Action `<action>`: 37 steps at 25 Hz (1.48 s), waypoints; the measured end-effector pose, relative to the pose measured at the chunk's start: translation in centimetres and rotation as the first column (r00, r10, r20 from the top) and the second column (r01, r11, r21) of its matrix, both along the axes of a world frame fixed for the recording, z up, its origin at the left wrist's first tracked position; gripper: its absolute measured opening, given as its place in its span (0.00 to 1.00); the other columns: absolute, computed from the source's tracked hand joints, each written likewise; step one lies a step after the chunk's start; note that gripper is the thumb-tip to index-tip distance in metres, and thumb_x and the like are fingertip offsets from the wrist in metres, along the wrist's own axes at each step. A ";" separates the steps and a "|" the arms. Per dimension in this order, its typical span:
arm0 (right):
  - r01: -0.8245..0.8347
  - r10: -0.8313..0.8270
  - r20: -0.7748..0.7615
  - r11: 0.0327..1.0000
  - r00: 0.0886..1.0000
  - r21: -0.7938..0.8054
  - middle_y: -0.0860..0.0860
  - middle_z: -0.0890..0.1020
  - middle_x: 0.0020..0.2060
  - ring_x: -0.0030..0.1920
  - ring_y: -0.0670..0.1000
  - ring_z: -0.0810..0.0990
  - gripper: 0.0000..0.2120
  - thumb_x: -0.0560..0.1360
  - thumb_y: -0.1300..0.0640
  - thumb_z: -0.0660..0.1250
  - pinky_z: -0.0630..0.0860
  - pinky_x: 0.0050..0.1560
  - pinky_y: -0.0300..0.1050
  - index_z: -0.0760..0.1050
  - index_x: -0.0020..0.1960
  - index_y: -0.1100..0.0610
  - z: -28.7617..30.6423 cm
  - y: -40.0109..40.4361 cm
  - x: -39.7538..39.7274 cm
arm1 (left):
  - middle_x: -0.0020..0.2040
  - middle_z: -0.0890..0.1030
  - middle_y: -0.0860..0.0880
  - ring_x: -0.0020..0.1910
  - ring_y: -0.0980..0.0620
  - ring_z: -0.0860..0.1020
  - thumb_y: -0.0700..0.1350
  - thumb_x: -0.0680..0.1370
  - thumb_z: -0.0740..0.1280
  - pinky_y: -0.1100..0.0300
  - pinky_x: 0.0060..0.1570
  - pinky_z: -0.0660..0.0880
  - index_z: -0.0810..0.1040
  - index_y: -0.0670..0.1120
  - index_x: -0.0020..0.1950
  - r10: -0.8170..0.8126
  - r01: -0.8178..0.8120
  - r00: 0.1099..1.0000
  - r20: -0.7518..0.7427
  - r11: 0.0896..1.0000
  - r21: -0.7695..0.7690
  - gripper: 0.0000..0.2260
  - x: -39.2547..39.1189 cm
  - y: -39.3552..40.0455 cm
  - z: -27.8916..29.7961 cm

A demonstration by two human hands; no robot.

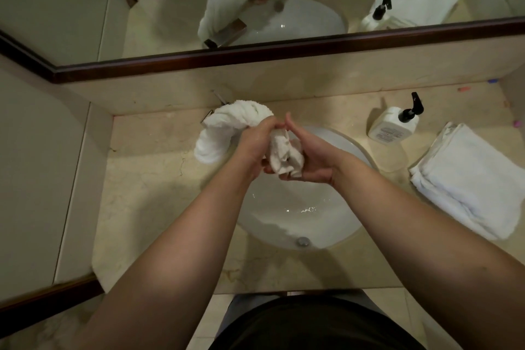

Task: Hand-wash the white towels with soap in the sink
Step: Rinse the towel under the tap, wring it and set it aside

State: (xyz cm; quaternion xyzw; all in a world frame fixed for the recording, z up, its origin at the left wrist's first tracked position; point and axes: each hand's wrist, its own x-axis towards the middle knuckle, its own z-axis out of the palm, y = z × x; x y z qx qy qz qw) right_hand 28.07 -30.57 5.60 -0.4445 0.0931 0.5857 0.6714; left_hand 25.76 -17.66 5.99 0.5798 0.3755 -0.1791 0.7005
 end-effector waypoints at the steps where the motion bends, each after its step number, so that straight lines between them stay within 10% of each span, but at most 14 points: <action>1: -0.014 0.015 0.030 1.000 0.999 -0.023 0.55 0.82 0.44 0.40 0.52 0.81 0.35 0.74 0.28 0.55 0.71 0.37 0.42 0.79 0.56 0.58 0.0 0.1 0.2 | 0.32 0.80 0.52 0.33 0.51 0.79 0.50 0.74 0.71 0.62 0.32 0.73 0.77 0.47 0.42 0.007 -0.009 0.999 0.054 0.999 0.041 0.08 0.1 0.3 0.0; 7: -0.106 0.120 0.162 0.990 0.979 -0.093 0.49 0.70 0.31 0.28 0.44 0.63 0.13 0.77 0.46 0.66 0.59 0.30 0.37 0.74 0.48 0.57 0.5 1.3 -0.2 | 0.43 0.82 0.47 0.39 0.51 0.79 0.55 0.69 0.74 0.64 0.33 0.73 0.81 0.43 0.51 0.026 -0.035 0.976 0.216 0.999 0.037 0.19 -0.7 1.8 -0.6; 14: -0.118 0.117 -0.015 0.986 0.993 -0.114 0.46 0.63 0.25 0.18 0.42 0.57 0.15 0.76 0.45 0.59 0.52 0.20 0.34 0.68 0.38 0.55 1.7 4.9 -1.3 | 0.50 0.81 0.44 0.52 0.45 0.80 0.54 0.76 0.66 0.50 0.61 0.75 0.76 0.43 0.52 0.558 -0.299 0.807 0.191 0.666 -0.683 0.15 -1.8 4.4 -0.8; 20: -0.030 0.090 0.177 0.947 0.980 -0.319 0.49 0.65 0.25 0.22 0.45 0.58 0.33 0.69 0.21 0.52 0.54 0.26 0.34 0.69 0.39 0.51 1.4 6.3 -3.3 | 0.26 0.73 0.51 0.25 0.54 0.75 0.50 0.81 0.66 0.63 0.29 0.76 0.71 0.45 0.36 0.407 -0.346 0.912 0.047 0.826 -0.445 0.15 -1.8 4.6 0.3; 30: 0.209 0.273 0.652 0.801 0.707 -0.562 0.58 0.83 0.34 0.33 0.53 0.81 0.37 0.80 0.34 0.46 0.74 0.35 0.45 0.80 0.40 0.61 -0.6 8.4 -6.5 | 0.29 0.73 0.49 0.23 0.53 0.74 0.40 0.75 0.70 0.65 0.25 0.72 0.72 0.44 0.37 0.516 -0.525 0.851 -0.097 0.833 -0.173 0.09 -2.6 5.3 -2.0; 37: -0.148 0.286 0.326 0.909 0.901 -0.390 0.48 0.65 0.25 0.23 0.47 0.59 0.29 0.74 0.29 0.60 0.58 0.23 0.38 0.70 0.44 0.57 -1.7 6.5 -7.6 | 0.29 0.78 0.50 0.27 0.54 0.77 0.58 0.74 0.73 0.59 0.34 0.77 0.78 0.43 0.44 0.438 -0.437 0.899 -0.024 0.889 -0.139 0.18 -5.9 4.7 -2.9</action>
